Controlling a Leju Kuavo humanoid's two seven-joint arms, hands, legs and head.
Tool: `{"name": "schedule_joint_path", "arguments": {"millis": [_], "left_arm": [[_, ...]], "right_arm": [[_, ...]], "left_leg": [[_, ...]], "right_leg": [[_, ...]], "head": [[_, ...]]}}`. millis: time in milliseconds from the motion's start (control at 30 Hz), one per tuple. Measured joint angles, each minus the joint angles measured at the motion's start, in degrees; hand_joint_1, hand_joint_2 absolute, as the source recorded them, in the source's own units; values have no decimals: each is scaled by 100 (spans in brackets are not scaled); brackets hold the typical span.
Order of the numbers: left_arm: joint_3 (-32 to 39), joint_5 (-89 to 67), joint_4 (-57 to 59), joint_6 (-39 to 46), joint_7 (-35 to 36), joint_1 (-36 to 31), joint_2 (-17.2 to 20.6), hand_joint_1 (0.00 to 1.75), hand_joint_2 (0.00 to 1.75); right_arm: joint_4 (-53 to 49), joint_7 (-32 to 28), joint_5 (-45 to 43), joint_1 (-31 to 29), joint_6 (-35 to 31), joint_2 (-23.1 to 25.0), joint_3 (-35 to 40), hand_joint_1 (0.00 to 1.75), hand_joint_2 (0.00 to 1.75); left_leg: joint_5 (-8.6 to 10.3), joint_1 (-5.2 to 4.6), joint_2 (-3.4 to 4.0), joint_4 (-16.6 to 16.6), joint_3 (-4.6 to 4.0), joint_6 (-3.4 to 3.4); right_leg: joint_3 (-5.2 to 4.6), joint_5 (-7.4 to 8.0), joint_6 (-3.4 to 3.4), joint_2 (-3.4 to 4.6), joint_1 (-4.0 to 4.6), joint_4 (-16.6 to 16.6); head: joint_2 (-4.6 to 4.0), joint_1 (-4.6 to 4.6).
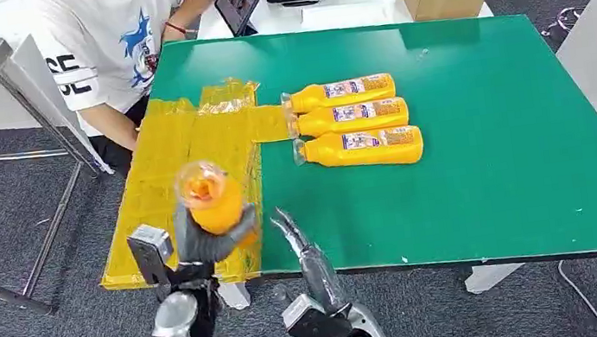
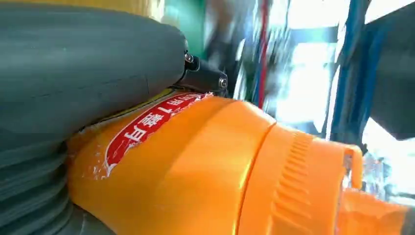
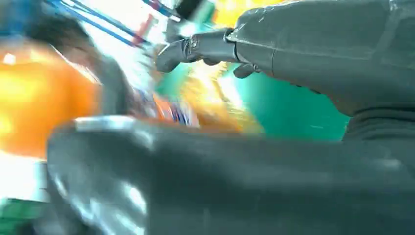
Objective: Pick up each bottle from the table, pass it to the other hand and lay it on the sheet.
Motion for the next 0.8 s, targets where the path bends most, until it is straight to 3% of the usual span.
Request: {"name": "schedule_joint_path", "arguments": {"millis": [167,300,500,800], "left_arm": [[636,-612,415,662,-310,-602,101,175,175],[939,-1290,640,1250,-428,-867,159,175,175],[889,-3695,1345,2524,-152,-1253,435,175,175],[491,-5316,2564,2499,399,-1666,791,175,175]], "right_arm": [[-889,-4,-98,12,-197,-85,336,0,0],[-1389,-7,-284,14,-749,-146,389,0,0],[-2173,-6,-721,-8,-1307,-278,382,0,0],[-2839,-5,-964,-8,-1316,-441,303,0,0]], "left_leg": [[5,2,-3,0,-1,-5],[5,0,-4,0,-2,-5],[4,-1,-4,0,-3,-5],[5,0,-6,0,-3,-5]], "right_leg": [[1,0,0,-1,0,3],[2,0,0,-2,-1,2],[-1,0,0,-1,-1,0],[0,0,0,-3,-1,2]], "head": [[0,2],[0,2],[0,2],[0,2]]}}
